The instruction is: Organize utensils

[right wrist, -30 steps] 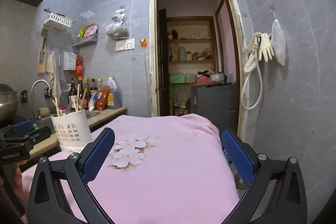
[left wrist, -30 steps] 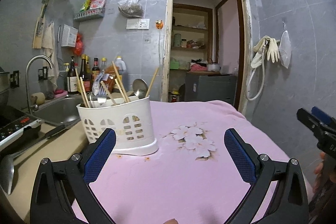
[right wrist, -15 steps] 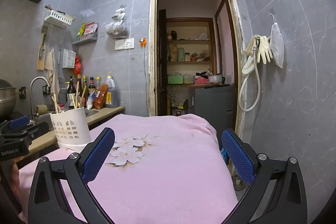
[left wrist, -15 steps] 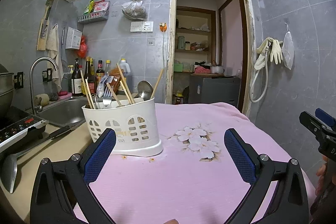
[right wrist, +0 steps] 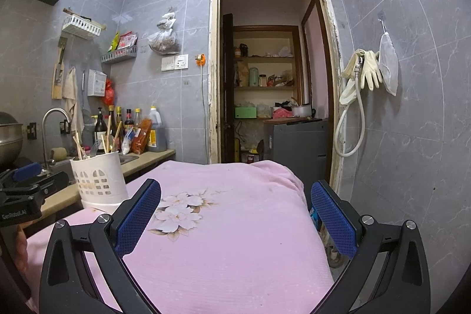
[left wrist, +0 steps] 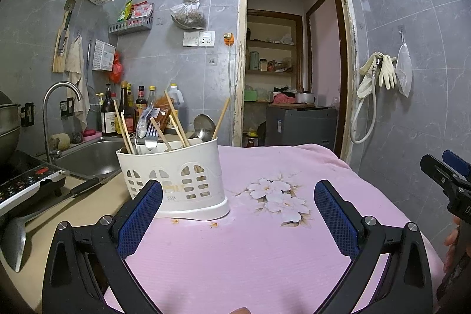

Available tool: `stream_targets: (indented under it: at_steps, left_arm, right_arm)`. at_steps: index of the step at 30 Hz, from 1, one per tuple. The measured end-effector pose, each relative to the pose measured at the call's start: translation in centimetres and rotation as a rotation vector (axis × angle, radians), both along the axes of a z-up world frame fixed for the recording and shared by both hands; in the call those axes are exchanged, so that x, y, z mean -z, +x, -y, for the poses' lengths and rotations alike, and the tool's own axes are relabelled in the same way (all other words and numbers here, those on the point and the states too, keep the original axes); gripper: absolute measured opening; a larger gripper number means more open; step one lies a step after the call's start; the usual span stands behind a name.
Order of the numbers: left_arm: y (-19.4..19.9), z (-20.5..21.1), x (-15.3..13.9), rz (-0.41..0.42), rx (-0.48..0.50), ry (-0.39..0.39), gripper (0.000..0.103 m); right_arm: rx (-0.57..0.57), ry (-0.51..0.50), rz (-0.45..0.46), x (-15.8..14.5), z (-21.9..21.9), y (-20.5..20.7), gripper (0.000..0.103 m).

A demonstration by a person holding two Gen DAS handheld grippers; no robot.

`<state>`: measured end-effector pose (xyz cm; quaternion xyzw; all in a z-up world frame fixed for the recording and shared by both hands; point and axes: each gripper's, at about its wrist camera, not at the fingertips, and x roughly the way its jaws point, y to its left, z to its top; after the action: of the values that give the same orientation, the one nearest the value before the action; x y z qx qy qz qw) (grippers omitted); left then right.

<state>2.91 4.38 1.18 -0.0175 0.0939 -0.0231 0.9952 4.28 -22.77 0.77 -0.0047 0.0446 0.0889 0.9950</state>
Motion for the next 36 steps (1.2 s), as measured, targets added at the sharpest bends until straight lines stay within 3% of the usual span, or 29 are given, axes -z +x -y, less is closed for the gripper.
stream_targets:
  at_steps: [36]
  left_arm:
    - [0.06, 0.35, 0.13, -0.004, 0.009, 0.010, 0.101]
  right_arm:
    - [-0.004, 0.008, -0.012, 0.36, -0.38, -0.10, 0.103]
